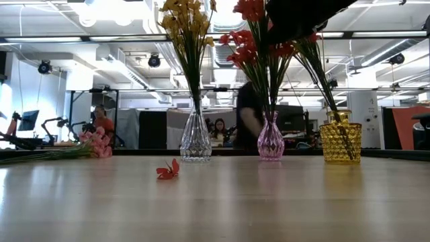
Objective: Sort flowers into vase by color
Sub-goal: Put the red flowers into the pink vase
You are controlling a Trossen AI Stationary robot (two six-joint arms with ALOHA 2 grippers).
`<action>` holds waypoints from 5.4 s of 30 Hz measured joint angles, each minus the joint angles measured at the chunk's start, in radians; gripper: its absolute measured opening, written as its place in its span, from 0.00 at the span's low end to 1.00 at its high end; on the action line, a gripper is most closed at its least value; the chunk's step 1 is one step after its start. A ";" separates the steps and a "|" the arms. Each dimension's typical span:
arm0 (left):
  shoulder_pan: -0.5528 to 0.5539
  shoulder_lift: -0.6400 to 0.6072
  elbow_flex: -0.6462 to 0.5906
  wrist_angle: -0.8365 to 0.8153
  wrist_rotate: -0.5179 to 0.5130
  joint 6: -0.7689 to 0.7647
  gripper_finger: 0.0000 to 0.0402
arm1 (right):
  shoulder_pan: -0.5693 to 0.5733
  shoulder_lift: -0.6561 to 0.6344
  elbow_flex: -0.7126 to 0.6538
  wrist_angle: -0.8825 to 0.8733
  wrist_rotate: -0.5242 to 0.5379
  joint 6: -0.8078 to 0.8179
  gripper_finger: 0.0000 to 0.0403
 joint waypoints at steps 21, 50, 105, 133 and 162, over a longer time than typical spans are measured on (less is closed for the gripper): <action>0.000 0.000 0.000 0.002 0.000 0.000 0.55 | -0.013 -0.037 -0.001 -0.068 -0.010 0.128 0.09; 0.000 0.000 0.000 0.004 0.003 -0.004 0.55 | -0.104 -0.118 -0.001 -0.163 -0.168 0.283 0.09; 0.000 0.001 0.000 0.004 0.003 -0.004 0.55 | -0.119 -0.121 -0.001 -0.185 -0.197 0.363 0.50; 0.000 0.216 0.001 0.392 0.168 0.119 0.55 | 0.030 -0.274 -0.001 -0.436 -0.297 0.429 0.63; 0.102 0.915 0.344 0.717 0.046 0.128 0.55 | 0.251 -0.438 -0.001 -0.580 -0.428 0.656 0.59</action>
